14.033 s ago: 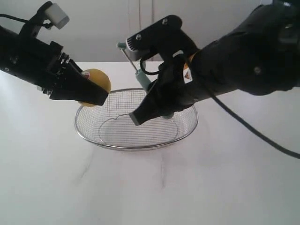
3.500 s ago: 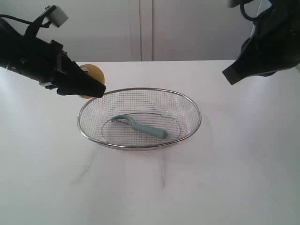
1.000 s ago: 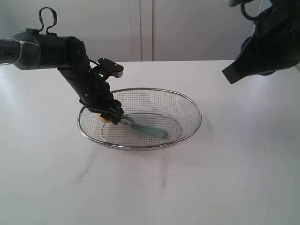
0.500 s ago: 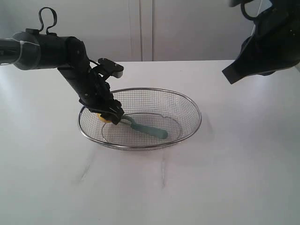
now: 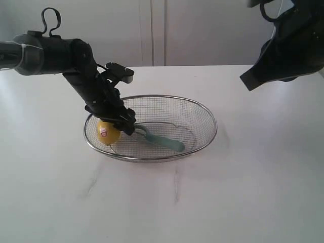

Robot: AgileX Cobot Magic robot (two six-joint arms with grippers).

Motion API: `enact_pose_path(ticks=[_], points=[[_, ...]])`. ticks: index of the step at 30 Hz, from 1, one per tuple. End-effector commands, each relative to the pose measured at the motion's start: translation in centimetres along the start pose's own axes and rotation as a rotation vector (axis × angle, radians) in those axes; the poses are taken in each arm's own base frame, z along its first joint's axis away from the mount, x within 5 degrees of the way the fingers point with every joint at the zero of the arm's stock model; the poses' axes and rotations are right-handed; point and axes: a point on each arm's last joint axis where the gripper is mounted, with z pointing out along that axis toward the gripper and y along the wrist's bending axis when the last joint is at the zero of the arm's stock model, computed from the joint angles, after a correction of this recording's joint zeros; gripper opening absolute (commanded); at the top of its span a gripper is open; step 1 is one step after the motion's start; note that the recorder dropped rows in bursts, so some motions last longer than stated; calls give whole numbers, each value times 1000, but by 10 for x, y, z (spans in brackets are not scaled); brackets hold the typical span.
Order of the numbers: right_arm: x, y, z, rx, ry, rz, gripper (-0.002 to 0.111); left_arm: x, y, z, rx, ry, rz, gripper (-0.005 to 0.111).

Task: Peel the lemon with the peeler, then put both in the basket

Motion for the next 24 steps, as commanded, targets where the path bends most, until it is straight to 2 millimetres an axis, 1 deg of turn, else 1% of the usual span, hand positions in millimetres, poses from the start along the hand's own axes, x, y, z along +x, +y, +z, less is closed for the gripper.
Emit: enact_pose_path(ticks=[1, 3, 6, 9, 12, 15, 18, 21, 24], points=[[1, -2, -2, 8, -9, 10, 0, -1, -2, -5, 18, -2, -21, 85], [1, -2, -2, 8, -9, 10, 0, -3, -3, -11, 15, -14, -18, 84], [1, -2, -2, 8, -9, 10, 0, -8, -5, -28, 3, -56, -12, 81], [1, -2, -2, 8, -9, 10, 0, -13, -7, -51, -14, -105, 1, 77], [1, -2, -2, 8, -9, 10, 0, -15, -10, -81, -40, -146, 28, 72], [1, -2, -2, 8, -9, 10, 0, -13, -15, -110, -52, -162, 50, 62], [1, -2, -2, 8, -9, 10, 0, -7, -22, -139, -49, -157, 65, 48], [1, -2, -2, 8, -9, 10, 0, 0, -28, -160, -34, -135, 75, 34], [1, -2, -2, 8, -9, 10, 0, 7, -34, -178, -25, -125, 81, 16]])
